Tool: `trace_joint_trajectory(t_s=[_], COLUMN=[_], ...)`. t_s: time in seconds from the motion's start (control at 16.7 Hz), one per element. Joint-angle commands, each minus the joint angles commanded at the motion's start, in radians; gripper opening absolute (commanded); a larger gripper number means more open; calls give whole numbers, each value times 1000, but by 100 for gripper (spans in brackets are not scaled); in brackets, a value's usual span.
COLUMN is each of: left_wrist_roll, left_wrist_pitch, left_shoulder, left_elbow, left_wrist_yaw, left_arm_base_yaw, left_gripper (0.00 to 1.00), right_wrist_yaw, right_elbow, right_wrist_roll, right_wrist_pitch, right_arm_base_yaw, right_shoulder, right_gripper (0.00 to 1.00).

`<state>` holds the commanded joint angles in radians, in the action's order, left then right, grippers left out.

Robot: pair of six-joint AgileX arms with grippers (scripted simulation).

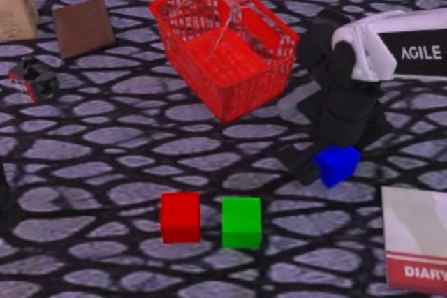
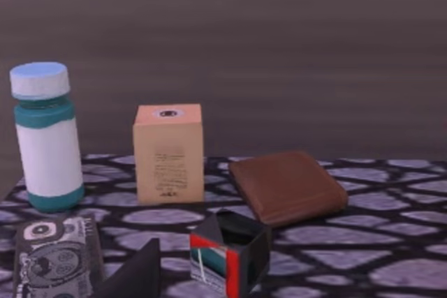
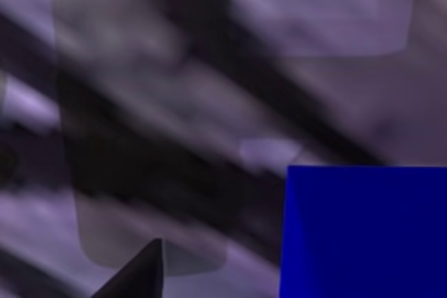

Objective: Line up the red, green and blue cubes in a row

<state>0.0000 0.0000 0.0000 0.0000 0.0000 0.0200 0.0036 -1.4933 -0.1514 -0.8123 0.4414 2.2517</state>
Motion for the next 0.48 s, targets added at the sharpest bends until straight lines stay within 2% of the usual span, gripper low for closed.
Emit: trace_joint_trajectory(t_s=[0.12, 0.48], left_wrist_roll=[0, 0], left_wrist_pitch=[0, 0], left_shoulder=[0, 0], left_elbow=[0, 0], left_wrist_yaw=[0, 0], left_arm_base_yaw=[0, 0], left_gripper=[100, 100], right_wrist_yaw=[0, 0], right_elbow=[0, 0], right_wrist_roll=[0, 0], right_wrist_pitch=[0, 0], right_arm_base_yaw=[0, 0], right_shoulder=[0, 0], right_gripper=[100, 55])
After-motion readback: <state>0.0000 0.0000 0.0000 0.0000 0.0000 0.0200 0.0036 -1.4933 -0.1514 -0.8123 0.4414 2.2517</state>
